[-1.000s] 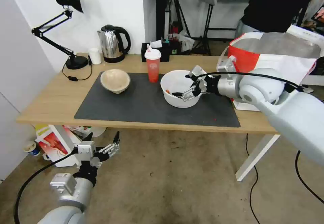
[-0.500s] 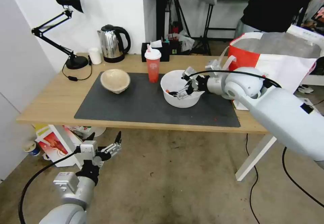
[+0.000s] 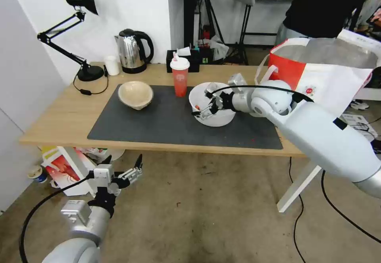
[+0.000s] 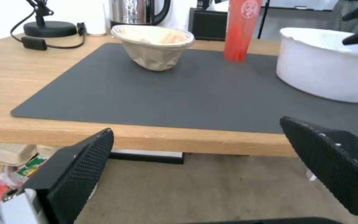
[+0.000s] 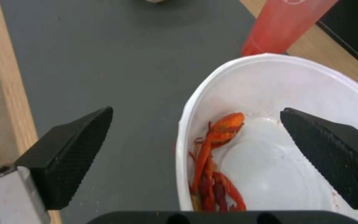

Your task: Pick up the trash from the table and place it into the takeout bag.

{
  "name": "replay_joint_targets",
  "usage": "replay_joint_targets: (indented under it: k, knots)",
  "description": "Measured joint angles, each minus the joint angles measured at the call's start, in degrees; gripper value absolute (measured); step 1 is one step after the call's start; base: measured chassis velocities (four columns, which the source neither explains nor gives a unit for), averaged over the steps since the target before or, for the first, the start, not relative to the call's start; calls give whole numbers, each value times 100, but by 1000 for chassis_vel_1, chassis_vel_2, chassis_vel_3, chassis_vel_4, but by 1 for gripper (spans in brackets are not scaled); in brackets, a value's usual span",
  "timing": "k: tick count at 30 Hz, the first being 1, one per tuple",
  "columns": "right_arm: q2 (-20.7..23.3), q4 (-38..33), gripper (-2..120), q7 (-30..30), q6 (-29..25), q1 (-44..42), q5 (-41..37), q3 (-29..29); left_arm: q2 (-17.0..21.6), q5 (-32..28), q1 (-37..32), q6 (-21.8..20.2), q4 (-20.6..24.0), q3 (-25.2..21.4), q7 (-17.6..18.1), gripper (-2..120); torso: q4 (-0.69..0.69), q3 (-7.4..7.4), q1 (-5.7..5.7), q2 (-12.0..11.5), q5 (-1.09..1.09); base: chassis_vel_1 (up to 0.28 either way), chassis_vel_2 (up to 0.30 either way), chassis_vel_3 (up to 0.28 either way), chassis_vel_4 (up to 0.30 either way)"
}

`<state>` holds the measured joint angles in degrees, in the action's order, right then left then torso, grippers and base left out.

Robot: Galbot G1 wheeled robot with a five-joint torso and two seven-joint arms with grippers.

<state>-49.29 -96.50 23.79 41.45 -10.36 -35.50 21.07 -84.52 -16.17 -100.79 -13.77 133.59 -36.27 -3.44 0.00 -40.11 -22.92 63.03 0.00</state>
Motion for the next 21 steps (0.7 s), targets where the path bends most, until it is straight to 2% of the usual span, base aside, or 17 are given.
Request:
replay_joint_targets:
  k: [13,21]
  knots:
    - [56,60,100,-7,0,-27,146,95,-137,186,-59,21,31,-1,-44,100,1,1,0,0,1,0,0,0,0]
    - [111,279,100,226,1,8,336,174,-212,249,-78,35,54,23,-58,100,0,0,0,0,1,0,0,0,0]
